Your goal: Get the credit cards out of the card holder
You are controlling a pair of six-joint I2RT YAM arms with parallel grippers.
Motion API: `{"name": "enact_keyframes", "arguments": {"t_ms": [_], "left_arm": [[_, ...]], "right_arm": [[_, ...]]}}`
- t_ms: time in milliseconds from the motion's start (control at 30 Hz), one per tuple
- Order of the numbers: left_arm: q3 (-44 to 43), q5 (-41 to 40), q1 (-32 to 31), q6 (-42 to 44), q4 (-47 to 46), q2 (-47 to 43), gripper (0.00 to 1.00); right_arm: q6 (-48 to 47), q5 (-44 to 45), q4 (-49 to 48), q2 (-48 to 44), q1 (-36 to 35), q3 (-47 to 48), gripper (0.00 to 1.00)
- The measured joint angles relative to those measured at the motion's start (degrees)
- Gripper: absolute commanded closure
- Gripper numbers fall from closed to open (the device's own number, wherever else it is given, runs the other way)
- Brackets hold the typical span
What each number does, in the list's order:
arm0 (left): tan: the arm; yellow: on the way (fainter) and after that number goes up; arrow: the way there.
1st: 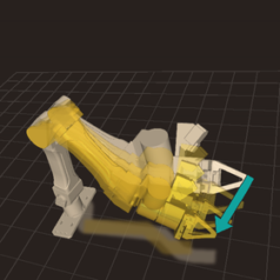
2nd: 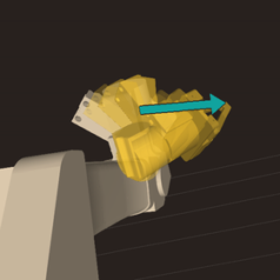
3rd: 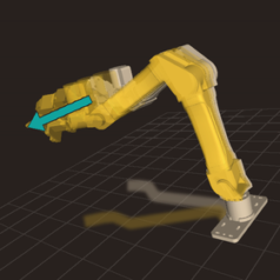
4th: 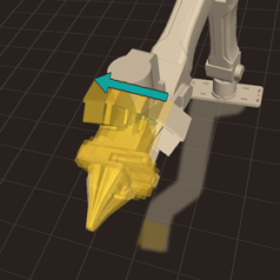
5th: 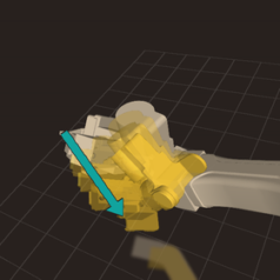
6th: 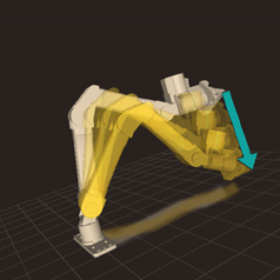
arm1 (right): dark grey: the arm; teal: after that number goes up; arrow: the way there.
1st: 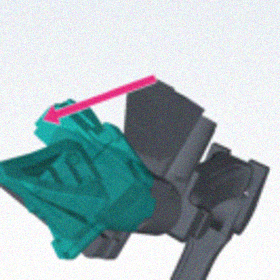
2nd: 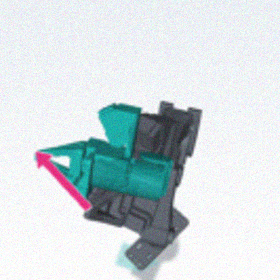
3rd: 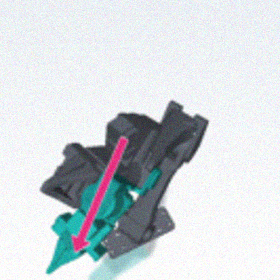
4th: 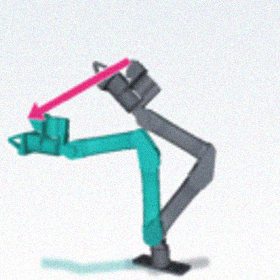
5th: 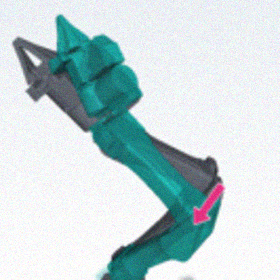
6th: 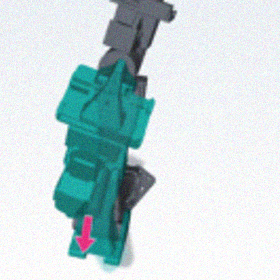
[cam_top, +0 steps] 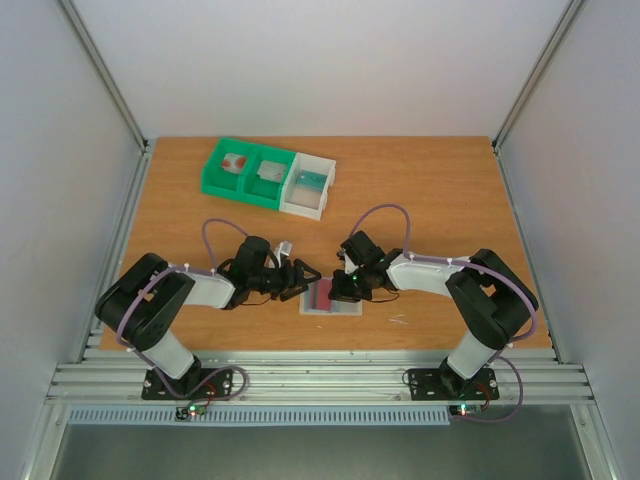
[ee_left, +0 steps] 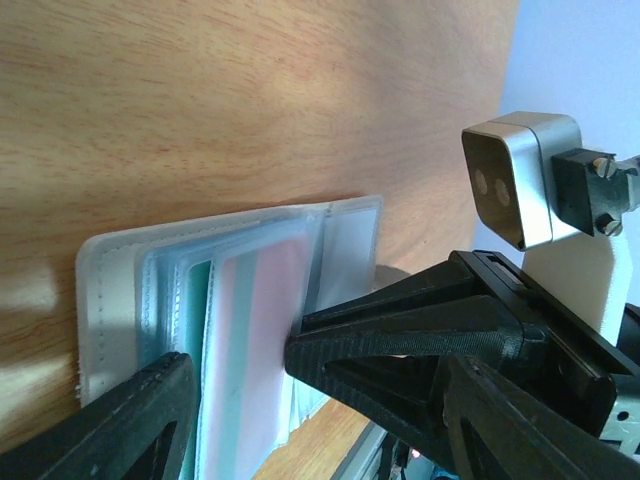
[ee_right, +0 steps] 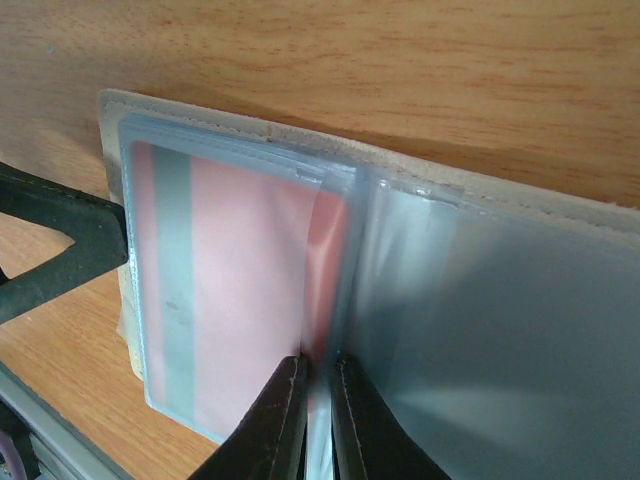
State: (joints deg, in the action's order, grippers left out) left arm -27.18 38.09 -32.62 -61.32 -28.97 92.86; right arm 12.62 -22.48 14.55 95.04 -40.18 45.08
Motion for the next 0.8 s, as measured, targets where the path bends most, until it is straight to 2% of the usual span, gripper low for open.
{"name": "enact_keyframes", "arguments": {"t_ms": [267, 800], "left_arm": [[-0.39, -0.79, 0.0, 1.86, 2.86, -0.83, 0.31], [-0.48, -0.61, -0.76, 1.51, 1.92, -0.72, 0.31]], "right_arm": [[0.0, 0.0, -0.02, 0.0, 0.0, 0.0, 0.9], [0.02, 0.0, -0.2, -0.02, 0.0, -0.13, 0.9]]}}
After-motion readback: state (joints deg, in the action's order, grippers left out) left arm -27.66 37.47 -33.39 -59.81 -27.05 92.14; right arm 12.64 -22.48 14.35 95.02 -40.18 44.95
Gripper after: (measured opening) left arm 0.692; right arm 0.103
